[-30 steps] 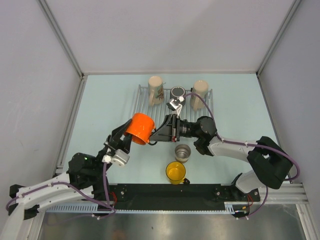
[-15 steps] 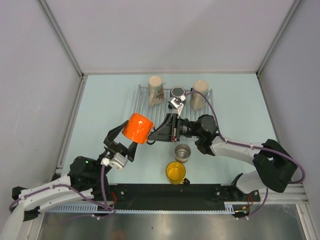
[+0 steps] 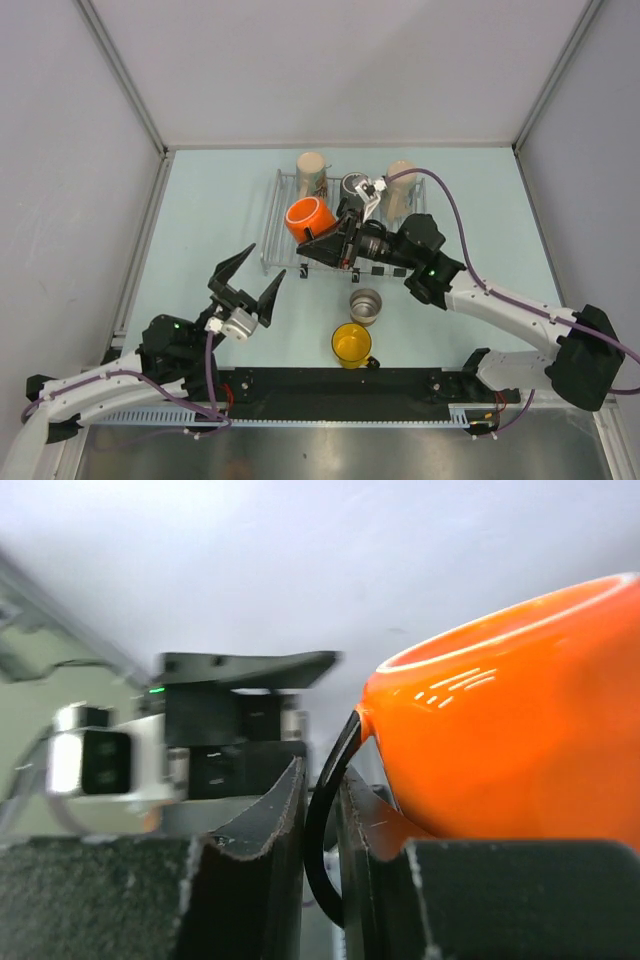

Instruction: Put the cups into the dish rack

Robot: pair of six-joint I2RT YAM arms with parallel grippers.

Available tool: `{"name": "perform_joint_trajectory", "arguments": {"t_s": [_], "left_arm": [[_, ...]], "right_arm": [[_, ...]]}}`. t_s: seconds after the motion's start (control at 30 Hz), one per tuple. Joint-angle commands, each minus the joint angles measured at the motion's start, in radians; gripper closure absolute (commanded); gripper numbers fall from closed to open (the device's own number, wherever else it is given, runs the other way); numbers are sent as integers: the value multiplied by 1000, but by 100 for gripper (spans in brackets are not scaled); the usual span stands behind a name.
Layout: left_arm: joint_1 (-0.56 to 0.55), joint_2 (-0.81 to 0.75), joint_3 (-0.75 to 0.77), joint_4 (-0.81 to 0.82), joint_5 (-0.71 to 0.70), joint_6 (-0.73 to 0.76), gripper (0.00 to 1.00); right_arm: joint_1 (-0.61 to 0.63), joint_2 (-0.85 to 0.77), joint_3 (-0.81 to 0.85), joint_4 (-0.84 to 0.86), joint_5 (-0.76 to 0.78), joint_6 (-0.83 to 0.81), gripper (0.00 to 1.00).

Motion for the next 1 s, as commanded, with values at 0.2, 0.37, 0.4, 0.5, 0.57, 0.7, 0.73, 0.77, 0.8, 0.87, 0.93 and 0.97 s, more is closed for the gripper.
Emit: {"name": "perform_joint_trajectory", "arguments": {"t_s": [0.2,0.37,0.4,0.5,0.57,0.7,0.73,0.77,0.8,0.87,0.93,0.97], "left_arm": [[-6,-31,-10,68,-43,32,24],[4,-77,-31,86,-89,61,25],[7,-85,-33,81,-93,61,25],[18,-105,-37,68,-112,55,25],[26,-114,-46,68,-125,58,26],[40,-130,-57,75,-155,46,27],[50,-127,-53,71,-156,38,26],[58,-121,-45,61,-158,15,25],[67,-87,-37,51,-156,4,23],[128,-24,-2,34,-155,-52,21],[244,106,55,-1,-115,-144,22],[289,151,81,-20,-95,-183,22]], "right_arm": [[69,-22,176,-389,364,-386,100],[67,-6,204,-483,542,-489,100],[65,-3,199,-486,595,-498,100],[33,-5,178,-475,656,-503,100],[8,-2,162,-475,709,-497,100],[-45,-20,70,-390,734,-451,100],[-53,-29,52,-373,746,-443,100],[-74,-32,36,-356,748,-432,100],[-82,-34,17,-318,751,-422,100],[-105,-28,-25,-287,757,-392,100],[-116,-16,-60,-244,766,-379,100],[-121,-12,-68,-234,772,-374,100]]}}
